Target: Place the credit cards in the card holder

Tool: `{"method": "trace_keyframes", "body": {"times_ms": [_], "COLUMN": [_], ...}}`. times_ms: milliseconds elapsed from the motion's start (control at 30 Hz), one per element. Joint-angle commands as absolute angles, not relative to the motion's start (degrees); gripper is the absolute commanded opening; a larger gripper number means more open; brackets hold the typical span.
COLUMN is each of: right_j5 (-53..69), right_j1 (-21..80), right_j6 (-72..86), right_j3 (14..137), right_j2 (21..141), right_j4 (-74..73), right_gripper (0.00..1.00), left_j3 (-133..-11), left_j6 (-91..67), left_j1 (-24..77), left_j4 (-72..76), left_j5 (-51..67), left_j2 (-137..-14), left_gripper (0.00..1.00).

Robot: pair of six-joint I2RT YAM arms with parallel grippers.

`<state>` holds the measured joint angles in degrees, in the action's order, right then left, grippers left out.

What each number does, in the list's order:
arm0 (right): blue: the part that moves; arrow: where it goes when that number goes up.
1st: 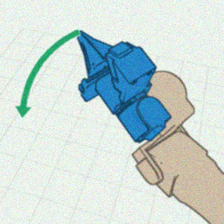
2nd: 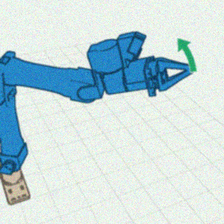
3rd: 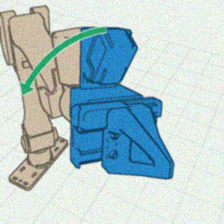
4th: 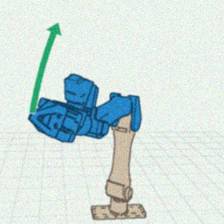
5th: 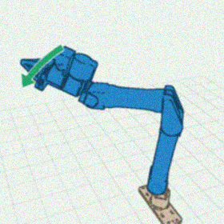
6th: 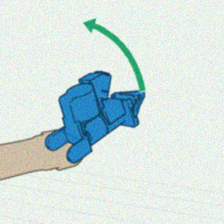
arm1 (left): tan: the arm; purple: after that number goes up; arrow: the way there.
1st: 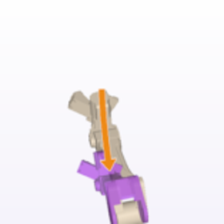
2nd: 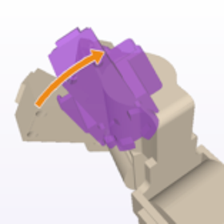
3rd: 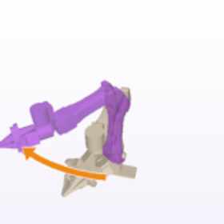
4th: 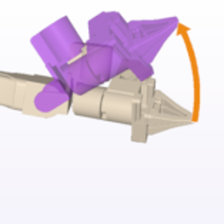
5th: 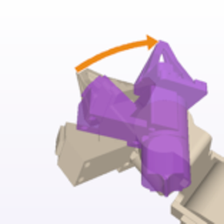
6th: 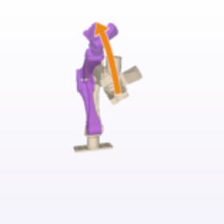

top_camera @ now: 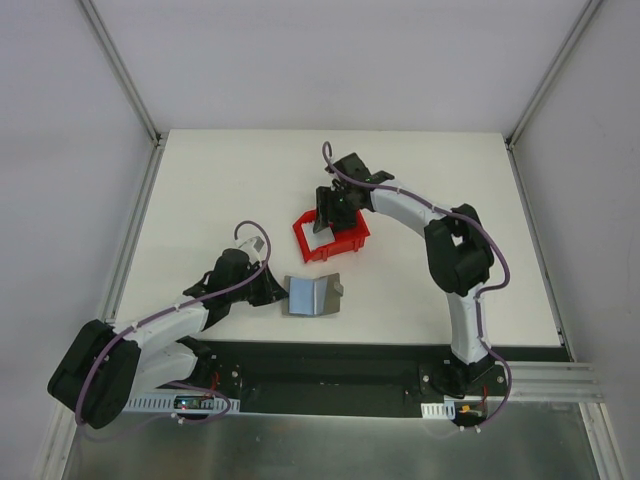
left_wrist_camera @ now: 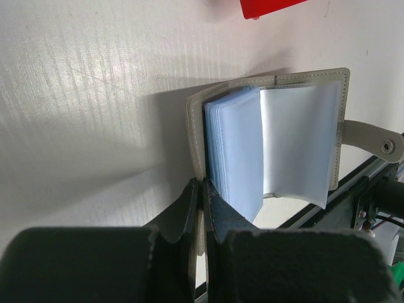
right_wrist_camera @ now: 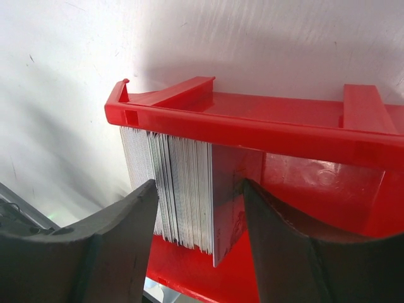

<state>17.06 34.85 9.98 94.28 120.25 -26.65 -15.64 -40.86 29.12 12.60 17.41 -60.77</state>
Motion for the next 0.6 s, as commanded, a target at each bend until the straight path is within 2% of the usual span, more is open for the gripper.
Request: {"method": "trace_keyframes", "body": {"times_ms": [0,233,300,567], "right_j5": [18.46,18.28,18.46,18.02], "right_j1": [34.98,34.72,34.63,34.28], "right_j6": [9.67,9.58,9.58,9.58], "right_j3": [94.57,94.40,94.31,94.31], "right_j2": [115.31,114.79,114.70,114.43], "right_j4": [-25.84,-26.02,-26.02,-26.19], "right_gripper": [0.58,0.49,0.41,0.25], "left_j3": [-17.66,-17.93,-17.93,-17.84], "left_j6": [-39.38,-39.29,-39.20,-39.29], "left_j1": [28.83,28.83,28.83,28.83], "left_j4": [13.18,13.45,13.54,13.54], "left_j5": [17.40,17.84,17.75,17.93], "left_j2": [-61.52,-62.31,-62.31,-62.49], "left_gripper": [0.00,0.00,0.00,0.00]}}
